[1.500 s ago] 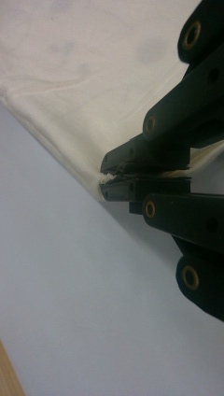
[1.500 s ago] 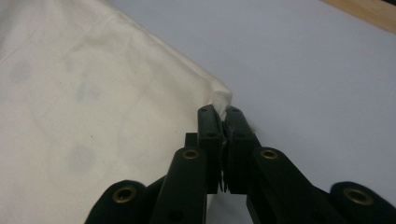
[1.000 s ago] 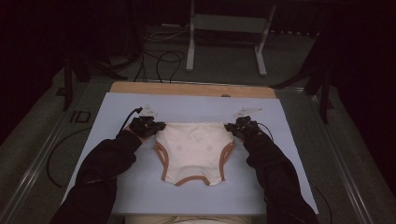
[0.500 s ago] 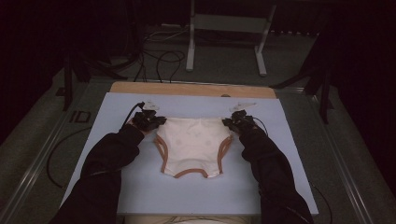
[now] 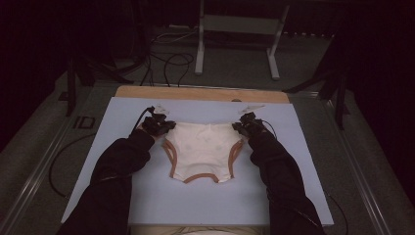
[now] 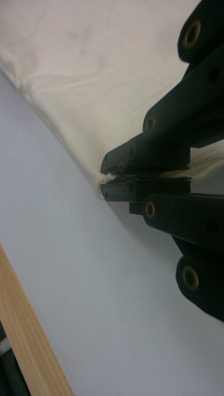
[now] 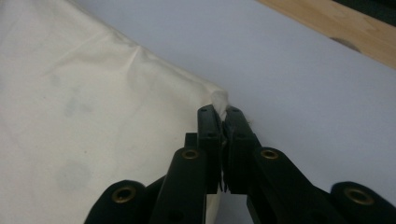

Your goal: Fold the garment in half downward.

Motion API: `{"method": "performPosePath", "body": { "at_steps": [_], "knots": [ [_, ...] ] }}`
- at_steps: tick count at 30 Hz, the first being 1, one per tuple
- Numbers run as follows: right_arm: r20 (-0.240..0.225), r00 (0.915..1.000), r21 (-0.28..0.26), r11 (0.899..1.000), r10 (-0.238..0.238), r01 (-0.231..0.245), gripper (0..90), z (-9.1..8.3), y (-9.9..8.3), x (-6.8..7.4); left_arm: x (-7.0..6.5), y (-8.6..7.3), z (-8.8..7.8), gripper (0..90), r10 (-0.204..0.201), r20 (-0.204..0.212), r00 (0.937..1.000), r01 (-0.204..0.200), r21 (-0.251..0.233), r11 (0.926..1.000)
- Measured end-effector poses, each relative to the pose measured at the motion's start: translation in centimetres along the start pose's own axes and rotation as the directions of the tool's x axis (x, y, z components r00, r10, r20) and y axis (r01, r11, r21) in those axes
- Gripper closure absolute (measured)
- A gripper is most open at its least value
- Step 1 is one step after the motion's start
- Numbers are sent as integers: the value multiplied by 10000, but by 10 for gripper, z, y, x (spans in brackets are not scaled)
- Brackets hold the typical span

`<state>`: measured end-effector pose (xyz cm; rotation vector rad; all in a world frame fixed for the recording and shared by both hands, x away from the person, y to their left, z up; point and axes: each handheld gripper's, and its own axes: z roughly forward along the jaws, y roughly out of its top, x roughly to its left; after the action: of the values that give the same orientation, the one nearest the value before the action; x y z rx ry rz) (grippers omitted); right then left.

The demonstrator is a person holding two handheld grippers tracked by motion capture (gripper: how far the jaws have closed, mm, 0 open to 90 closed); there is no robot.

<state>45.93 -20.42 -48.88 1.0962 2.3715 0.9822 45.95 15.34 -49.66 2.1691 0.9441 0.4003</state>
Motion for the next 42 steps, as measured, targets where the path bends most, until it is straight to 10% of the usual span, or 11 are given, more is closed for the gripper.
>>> {"method": "performPosePath", "body": {
  "at_steps": [35, 42],
  "knots": [
    [152, 9997, 771, 9968, 206, -217, 862, 23, -1, -11, 3, -1, 25, 856, -32, -565, 9984, 74, 746, 9972],
    [129, 9982, 514, 9969, 582, -588, 665, 20, -1, -15, 5, 0, 23, 723, -472, -819, 9955, 524, 623, 9967]
  ]
}}
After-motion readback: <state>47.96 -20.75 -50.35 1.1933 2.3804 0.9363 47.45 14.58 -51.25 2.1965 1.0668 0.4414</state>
